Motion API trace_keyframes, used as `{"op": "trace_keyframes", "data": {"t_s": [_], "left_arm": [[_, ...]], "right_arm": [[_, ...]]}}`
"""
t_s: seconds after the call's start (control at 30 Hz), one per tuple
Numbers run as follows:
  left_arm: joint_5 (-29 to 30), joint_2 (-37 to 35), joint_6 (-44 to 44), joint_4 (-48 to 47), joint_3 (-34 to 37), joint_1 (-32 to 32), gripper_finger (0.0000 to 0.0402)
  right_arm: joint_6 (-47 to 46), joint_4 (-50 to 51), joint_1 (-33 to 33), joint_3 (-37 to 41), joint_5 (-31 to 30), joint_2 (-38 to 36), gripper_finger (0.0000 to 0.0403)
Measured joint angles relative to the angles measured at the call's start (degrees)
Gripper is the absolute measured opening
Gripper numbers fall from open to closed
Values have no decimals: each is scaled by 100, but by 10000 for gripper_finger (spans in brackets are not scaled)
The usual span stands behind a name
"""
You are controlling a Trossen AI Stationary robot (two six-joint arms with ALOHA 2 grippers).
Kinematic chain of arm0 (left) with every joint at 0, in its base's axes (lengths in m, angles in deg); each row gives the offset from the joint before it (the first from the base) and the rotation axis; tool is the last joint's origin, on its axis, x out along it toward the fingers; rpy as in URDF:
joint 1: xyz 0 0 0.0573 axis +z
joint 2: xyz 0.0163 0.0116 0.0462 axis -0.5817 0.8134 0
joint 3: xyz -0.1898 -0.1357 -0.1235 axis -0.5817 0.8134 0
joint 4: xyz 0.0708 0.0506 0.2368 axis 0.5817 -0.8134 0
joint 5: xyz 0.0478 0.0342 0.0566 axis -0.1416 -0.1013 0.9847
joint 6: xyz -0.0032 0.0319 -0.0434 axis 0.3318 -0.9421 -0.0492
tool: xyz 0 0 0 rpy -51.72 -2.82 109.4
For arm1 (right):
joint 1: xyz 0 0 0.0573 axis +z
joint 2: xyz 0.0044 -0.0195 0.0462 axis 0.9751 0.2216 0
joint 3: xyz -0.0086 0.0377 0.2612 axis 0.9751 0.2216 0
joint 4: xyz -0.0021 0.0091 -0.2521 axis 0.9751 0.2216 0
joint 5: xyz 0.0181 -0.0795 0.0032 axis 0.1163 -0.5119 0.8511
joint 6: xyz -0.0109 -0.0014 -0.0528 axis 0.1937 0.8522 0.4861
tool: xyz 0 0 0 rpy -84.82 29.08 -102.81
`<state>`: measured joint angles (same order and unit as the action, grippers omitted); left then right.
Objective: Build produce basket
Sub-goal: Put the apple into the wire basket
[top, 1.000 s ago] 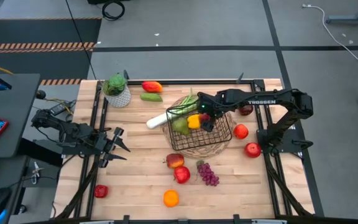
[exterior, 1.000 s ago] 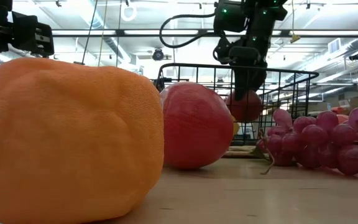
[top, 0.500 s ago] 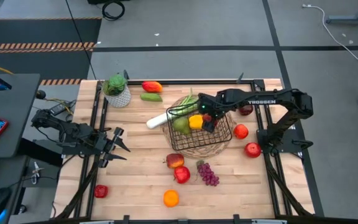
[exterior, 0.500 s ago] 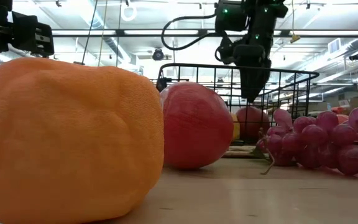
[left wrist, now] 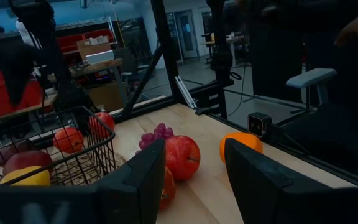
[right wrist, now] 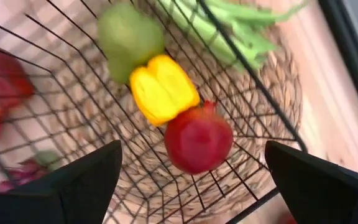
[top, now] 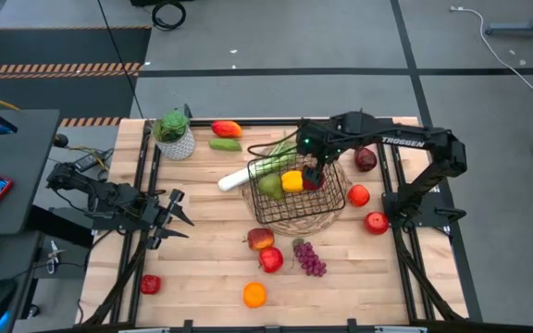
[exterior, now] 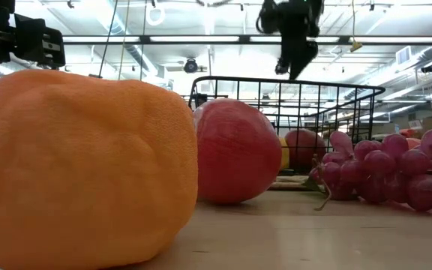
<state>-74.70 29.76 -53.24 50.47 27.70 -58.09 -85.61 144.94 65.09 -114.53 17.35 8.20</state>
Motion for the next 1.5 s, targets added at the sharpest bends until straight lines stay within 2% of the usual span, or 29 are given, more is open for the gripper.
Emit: {"op": "trace_keyframes", "data": {"t_s": [0.23, 0.43, 0.67, 0.8, 0.93, 1.1, 1.33, 1.5], "left_arm": [[-1, 1, -1, 1, 0, -1, 172], [0, 0, -2, -1, -1, -1, 172], [-2, -1, 1, 1, 2, -1, 172], [-1, 0, 1, 0, -1, 1, 172], [-1, 1, 0, 0, 0, 0, 172], [-2, 0, 1, 0, 0, 1, 172], [-2, 1, 0, 1, -1, -1, 172], [-1, 0, 0, -1, 0, -1, 172]], "right_arm": [[-160, 513, 276, -549, -46, -123, 400], [-809, 523, 669, -176, -827, -749, 400], [-1446, 267, 1133, 371, -963, -1634, 400], [-1494, -508, 1472, 972, -1049, -2236, 400], [-1270, -1877, 1771, 1796, -1021, -2854, 400], [-816, -3496, 1925, 2820, -568, -3500, 400], [-800, -4563, 2057, 3895, -559, -4149, 400], [-860, -5406, 2265, 4505, -468, -4349, 400]]}}
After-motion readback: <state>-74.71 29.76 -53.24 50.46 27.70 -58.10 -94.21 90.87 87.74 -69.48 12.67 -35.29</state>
